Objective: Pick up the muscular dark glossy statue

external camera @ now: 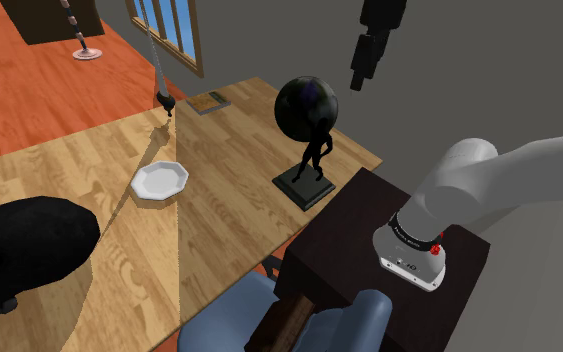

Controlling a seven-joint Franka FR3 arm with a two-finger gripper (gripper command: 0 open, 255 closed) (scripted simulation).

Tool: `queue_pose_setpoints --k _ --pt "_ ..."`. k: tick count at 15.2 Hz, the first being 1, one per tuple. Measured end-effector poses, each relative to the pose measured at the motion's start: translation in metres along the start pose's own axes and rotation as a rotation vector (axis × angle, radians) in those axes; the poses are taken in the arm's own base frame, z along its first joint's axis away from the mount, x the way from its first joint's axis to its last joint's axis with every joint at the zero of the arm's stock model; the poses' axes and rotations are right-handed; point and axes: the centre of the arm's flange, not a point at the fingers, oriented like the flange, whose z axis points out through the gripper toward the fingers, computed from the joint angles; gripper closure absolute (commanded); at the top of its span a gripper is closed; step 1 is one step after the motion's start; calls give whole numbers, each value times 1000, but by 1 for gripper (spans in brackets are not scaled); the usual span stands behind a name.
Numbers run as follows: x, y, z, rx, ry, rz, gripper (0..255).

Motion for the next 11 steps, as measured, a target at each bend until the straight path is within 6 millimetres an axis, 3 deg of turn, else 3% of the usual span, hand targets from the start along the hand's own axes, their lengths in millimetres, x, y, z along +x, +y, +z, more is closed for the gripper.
queue_pose_setpoints --k 4,11 --pt "15 14 17 -5 5 14 0" --pt "62 56 79 -21 28 59 0"
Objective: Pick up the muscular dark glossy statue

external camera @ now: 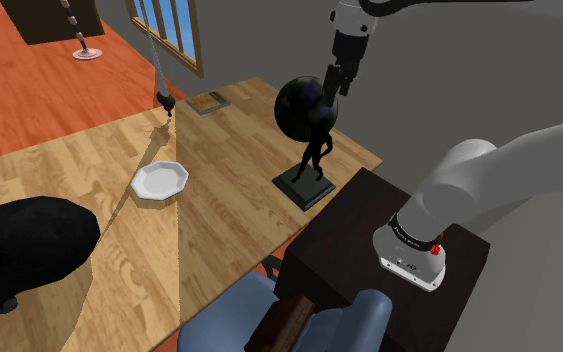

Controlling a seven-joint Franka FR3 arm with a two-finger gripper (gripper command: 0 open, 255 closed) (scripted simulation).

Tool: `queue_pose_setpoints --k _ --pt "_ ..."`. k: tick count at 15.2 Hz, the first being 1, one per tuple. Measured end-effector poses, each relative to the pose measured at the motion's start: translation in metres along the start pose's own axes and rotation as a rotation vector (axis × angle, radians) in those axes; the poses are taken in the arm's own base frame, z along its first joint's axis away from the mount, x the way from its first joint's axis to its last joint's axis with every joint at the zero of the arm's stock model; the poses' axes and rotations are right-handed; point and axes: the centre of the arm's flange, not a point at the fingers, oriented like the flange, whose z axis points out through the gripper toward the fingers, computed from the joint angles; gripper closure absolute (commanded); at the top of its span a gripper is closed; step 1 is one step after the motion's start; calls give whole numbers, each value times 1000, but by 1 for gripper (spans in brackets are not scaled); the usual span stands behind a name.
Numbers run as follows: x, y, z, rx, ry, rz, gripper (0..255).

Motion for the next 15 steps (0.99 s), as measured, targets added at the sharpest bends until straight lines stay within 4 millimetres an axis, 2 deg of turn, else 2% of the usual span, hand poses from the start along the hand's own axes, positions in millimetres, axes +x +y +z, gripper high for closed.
queue_pose_setpoints --k 12,15 --pt "88 77 99 -30 42 79 0" --pt "100 87 118 -33 47 89 0"
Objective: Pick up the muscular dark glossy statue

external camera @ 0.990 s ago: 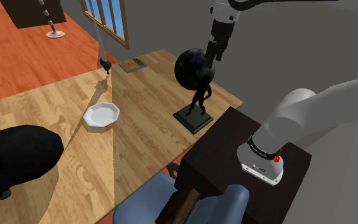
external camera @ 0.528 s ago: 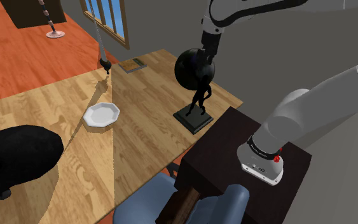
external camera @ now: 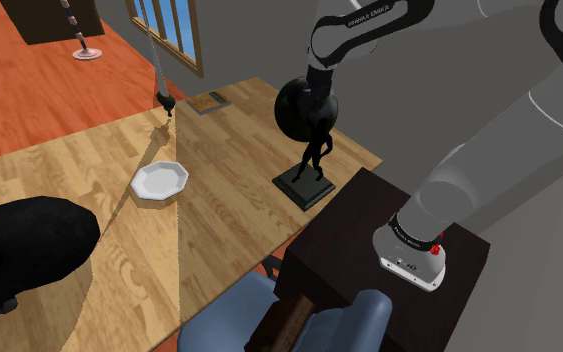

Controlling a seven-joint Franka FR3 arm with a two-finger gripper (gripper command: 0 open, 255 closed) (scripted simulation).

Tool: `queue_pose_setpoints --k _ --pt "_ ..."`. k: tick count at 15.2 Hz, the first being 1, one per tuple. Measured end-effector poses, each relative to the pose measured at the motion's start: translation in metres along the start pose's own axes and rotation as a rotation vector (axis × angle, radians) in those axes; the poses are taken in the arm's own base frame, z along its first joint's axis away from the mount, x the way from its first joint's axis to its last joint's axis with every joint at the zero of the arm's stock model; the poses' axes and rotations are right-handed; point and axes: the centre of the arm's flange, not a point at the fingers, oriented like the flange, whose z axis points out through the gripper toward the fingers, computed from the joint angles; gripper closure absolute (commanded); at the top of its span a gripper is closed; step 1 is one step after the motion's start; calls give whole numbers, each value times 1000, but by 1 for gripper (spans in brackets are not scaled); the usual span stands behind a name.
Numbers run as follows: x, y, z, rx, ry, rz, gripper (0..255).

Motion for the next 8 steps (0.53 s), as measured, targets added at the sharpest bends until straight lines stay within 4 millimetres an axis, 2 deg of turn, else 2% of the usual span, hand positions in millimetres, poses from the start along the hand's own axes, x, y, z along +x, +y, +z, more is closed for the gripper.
queue_pose_setpoints --k 6,7,8 --pt "1 1 31 -1 1 1 0" --pt "1 1 33 -1 1 1 255" --pt "1 1 34 -1 2 1 255"
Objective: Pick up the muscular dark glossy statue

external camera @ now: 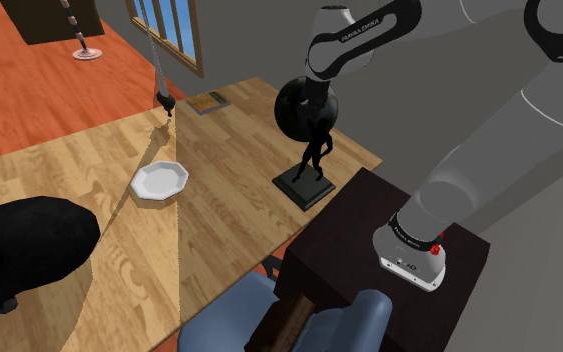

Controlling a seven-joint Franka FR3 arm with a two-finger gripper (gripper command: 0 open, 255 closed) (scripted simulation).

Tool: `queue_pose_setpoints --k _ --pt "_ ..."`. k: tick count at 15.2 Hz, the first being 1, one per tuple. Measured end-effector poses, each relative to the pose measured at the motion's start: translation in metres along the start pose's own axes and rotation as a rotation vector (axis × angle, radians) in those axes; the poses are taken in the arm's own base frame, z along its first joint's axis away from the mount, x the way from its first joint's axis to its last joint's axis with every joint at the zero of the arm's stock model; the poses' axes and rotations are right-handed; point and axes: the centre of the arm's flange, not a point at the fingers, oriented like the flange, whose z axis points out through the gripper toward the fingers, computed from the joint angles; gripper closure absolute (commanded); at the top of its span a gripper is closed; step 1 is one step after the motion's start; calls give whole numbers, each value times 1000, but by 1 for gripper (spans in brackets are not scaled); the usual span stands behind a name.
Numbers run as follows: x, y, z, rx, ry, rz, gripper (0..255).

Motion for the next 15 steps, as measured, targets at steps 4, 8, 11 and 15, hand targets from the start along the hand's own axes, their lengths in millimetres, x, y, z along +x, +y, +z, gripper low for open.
queue_pose_setpoints --k 4,8,11,15 --pt "0 0 1 0 1 0 255" --pt "0 0 1 0 1 0 255" --pt "0 0 -6 0 0 0 255" --pt "0 -1 -25 0 0 0 255"
